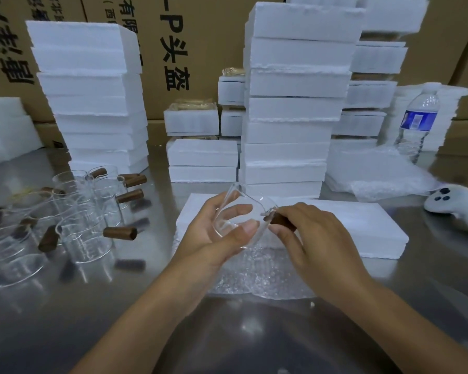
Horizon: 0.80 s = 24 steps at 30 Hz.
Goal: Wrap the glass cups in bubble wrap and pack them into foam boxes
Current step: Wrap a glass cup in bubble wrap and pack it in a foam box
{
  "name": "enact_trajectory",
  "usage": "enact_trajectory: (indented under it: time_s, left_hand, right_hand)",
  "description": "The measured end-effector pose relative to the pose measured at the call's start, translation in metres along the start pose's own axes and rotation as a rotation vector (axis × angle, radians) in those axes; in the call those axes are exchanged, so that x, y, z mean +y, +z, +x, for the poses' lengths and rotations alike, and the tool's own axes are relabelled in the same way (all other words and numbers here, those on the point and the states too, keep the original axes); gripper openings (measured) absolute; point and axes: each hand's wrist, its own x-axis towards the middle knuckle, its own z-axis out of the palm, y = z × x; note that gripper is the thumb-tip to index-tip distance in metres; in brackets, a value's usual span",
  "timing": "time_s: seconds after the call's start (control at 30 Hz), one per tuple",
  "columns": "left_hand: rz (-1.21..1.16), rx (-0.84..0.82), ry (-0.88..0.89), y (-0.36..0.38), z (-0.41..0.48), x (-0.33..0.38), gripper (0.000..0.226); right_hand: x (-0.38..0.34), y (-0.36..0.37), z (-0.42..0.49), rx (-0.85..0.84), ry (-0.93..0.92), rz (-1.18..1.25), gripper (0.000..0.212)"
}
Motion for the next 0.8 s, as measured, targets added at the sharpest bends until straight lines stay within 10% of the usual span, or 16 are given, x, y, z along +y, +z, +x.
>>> enact_trajectory:
  time_s: [0.23,0.5,0.8]
  left_hand:
    - [0.127,0.057,-0.038,0.005,0.001,0.000,0.083]
    - [1.090,-0.182,0.137,0.016,-0.013,-0.021,0.014]
    - [1.260,-0.059,0.020,0.008,-0.012,-0.017,0.019]
  right_hand:
    - [0.010,0.001,0.005,0.206,0.137,0.143,0.025]
    - [0.030,0.006,0.014,0.318,0.408,0.592,0.009]
    - [0.029,0.007,0.011,0.336,0.329,0.562,0.011]
